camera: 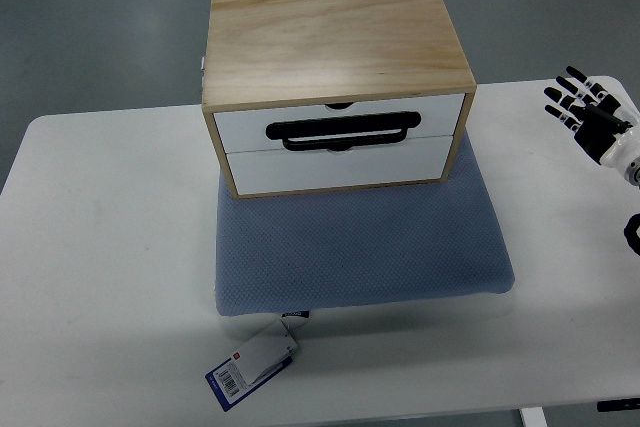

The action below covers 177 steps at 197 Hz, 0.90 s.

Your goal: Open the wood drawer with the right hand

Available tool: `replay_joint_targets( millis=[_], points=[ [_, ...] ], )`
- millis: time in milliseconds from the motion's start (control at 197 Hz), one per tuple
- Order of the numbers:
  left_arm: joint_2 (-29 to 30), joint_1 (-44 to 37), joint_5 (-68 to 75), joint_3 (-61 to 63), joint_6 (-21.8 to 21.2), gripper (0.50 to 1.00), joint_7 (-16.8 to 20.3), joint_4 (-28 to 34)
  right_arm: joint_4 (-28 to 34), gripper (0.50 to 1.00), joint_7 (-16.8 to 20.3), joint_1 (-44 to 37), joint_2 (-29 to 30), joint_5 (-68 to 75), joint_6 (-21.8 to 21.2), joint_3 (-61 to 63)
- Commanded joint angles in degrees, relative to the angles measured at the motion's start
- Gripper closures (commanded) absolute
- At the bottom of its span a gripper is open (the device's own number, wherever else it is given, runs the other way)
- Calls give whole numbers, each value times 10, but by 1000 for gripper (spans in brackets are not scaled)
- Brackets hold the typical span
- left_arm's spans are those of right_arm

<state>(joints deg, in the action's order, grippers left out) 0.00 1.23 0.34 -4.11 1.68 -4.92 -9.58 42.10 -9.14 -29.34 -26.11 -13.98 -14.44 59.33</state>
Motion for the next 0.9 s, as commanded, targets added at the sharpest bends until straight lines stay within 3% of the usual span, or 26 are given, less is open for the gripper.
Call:
replay_joint_targets(
  millis=[0,894],
  points=[
    [0,0,1,1,0,500,-1,0,0,566,0,0,0,0,-1,0],
    [0,-3,-1,-1,-4,500,-2,1,-2,568,0,0,-3,0,-21,-4]
  ],
)
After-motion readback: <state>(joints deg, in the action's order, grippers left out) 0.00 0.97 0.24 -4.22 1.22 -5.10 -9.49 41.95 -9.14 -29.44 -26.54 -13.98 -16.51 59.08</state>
